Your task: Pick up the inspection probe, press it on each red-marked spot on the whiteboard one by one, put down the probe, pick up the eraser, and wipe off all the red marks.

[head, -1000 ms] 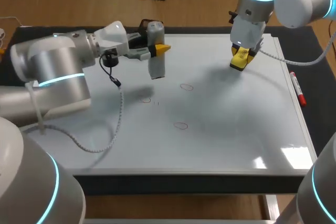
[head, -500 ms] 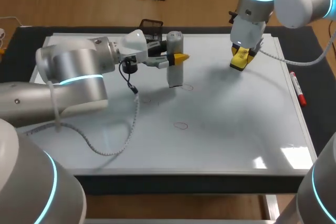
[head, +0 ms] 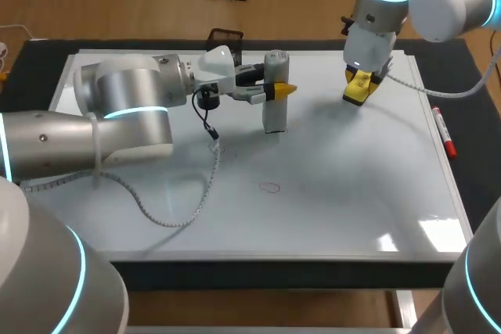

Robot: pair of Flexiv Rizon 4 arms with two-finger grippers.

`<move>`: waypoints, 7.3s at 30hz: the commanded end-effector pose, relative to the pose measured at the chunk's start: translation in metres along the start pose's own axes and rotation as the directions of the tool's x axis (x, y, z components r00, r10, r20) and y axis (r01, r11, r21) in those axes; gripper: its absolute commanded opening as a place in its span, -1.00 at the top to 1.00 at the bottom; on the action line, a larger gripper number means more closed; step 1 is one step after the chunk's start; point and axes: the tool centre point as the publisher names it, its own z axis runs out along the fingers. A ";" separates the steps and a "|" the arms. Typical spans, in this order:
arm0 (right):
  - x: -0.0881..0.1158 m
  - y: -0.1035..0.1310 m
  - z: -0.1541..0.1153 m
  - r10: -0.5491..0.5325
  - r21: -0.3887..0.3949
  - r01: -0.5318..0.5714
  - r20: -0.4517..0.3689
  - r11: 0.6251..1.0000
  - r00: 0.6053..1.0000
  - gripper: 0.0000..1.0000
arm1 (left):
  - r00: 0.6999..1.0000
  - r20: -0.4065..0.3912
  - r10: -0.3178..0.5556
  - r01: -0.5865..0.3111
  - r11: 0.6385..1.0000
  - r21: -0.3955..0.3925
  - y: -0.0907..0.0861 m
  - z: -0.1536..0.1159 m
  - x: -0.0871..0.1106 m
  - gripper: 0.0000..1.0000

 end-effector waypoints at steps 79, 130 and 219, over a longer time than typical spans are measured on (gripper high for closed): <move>0.000 -0.001 -0.001 -0.002 0.002 0.002 -0.003 1.000 1.000 1.00 | 0.998 -0.008 0.055 -0.055 0.998 0.013 -0.014 -0.021 -0.020 1.00; 0.000 -0.001 -0.001 -0.002 0.002 0.002 -0.003 1.000 1.000 1.00 | 0.874 0.476 0.100 -0.105 0.994 -0.017 -0.048 -0.274 -0.064 1.00; -0.112 0.200 0.043 -0.507 0.012 0.509 -0.077 0.860 0.858 1.00 | 0.874 0.476 0.100 -0.105 0.994 -0.017 -0.048 -0.274 -0.064 1.00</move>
